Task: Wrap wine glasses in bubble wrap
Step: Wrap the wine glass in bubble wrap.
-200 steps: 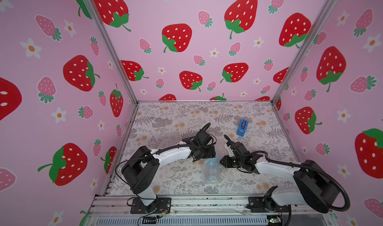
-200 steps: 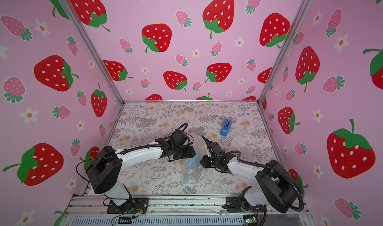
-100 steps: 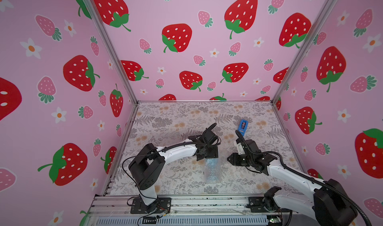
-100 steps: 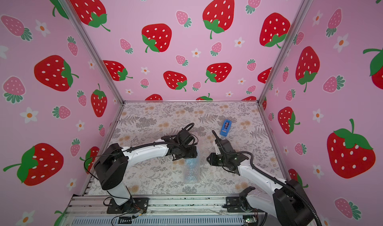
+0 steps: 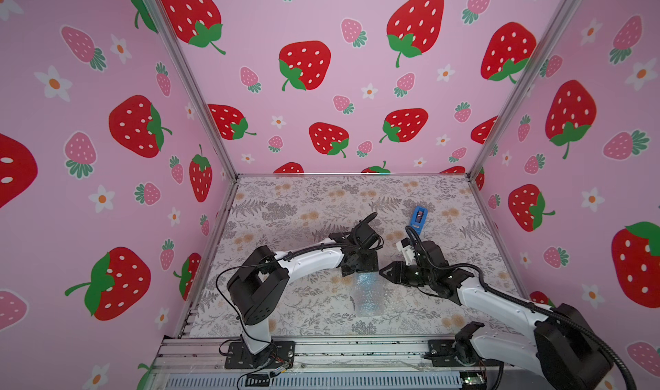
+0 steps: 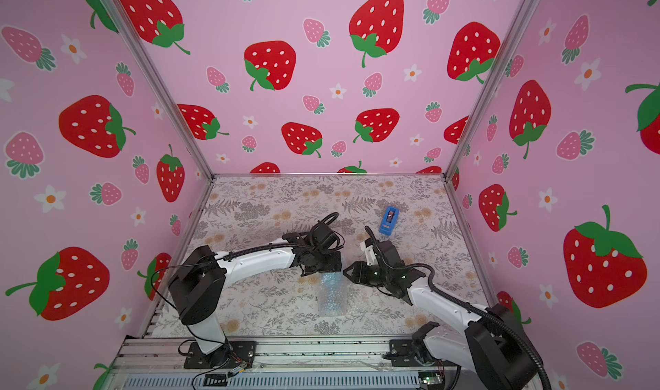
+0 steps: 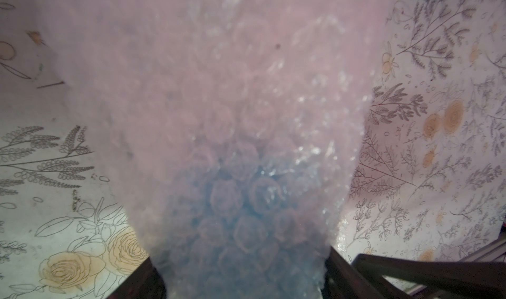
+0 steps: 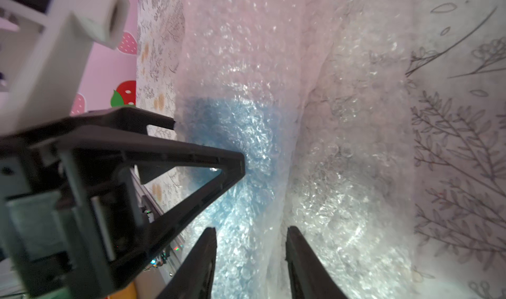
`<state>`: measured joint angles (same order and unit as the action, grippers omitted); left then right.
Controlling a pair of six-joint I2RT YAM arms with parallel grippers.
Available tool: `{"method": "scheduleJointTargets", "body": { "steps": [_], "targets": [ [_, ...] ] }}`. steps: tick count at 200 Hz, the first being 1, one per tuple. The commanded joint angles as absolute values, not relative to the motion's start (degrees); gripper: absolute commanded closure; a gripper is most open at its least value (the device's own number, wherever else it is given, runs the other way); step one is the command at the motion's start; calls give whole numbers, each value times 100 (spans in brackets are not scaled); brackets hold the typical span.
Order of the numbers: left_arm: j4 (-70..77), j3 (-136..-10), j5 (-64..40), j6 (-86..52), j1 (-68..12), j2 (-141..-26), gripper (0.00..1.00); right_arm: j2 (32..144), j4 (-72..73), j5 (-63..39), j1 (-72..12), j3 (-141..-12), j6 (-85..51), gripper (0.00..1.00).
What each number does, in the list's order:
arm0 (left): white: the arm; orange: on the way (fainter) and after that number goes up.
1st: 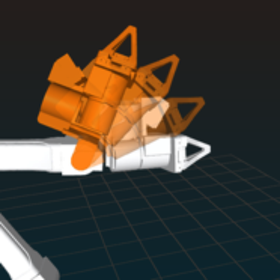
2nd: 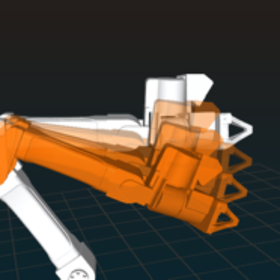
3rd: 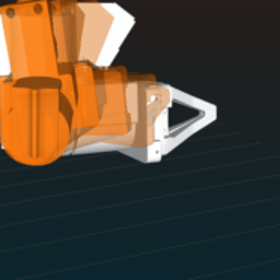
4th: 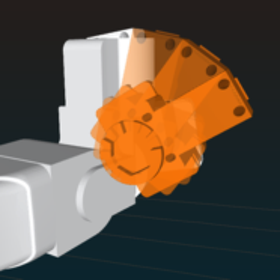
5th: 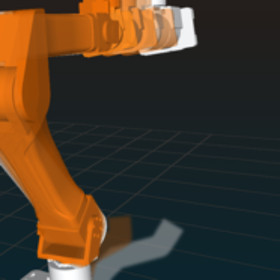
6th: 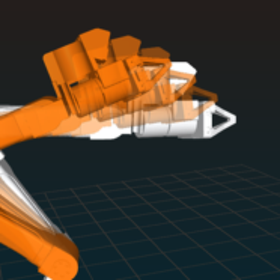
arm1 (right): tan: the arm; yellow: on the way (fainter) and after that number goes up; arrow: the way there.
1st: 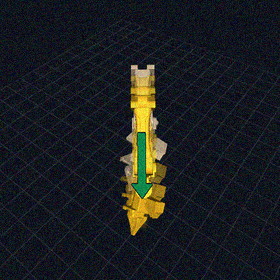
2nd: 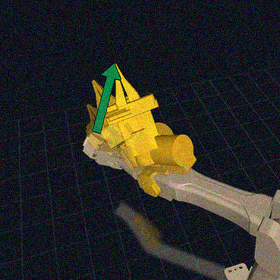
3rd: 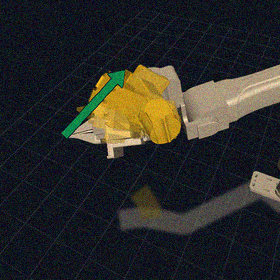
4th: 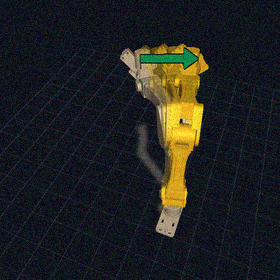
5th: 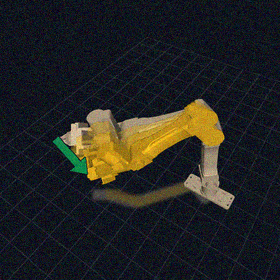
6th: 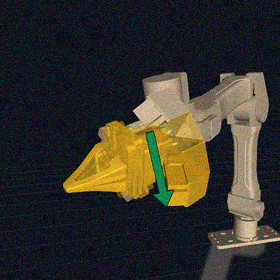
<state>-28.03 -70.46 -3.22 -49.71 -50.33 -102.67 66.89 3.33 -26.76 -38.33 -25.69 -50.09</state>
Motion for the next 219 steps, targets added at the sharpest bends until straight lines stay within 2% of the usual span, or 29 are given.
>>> {"method": "scheduleJointTargets", "body": {
  "steps": [1,28,51,66,95,99,131,151,176,196,219],
  "targets": [
    [-2935,-7207,-280,-5098,-5067,-10397,18,6966,601,-2628,-3940,-2479,-5190,53],
    [-2906,-7229,-337,-5099,-5071,-10414,18,7303,941,-2707,-4049,-2500,-5273,56],
    [-2857,-7225,-377,-5074,-5070,-10367,16,7502,958,-2717,-4089,-2575,-5241,70],
    [-2825,-7217,-441,-5024,-5064,-10277,13,7558,912,-2637,-4091,-2575,-5216,78],
    [-2678,-7045,-540,-4962,-5030,-9963,3,7611,627,-2438,-4087,-2575,-5074,82],
    [-2653,-7010,-545,-4957,-5017,-9920,0,7616,600,-2418,-4087,-2575,-5057,82],
    [-2298,-6652,-674,-4890,-4888,-9788,1,7616,528,-2351,-4087,-2558,-4997,82],
    [-2134,-6600,-747,-4772,-4873,-9898,0,7483,434,-2378,-4092,-2583,-4936,75],
    [-2092,-6603,-748,-4745,-4846,-10017,8,7097,32,-2323,-4040,-2657,-4749,66],
    [-2048,-6557,-749,-4724,-4832,-10044,15,6713,-484,-2211,-3879,-2719,-4550,64],
    [-2037,-6517,-747,-4711,-4818,-10052,18,6488,-1170,-1961,-3653,-2827,-4269,62]
  ]
}}
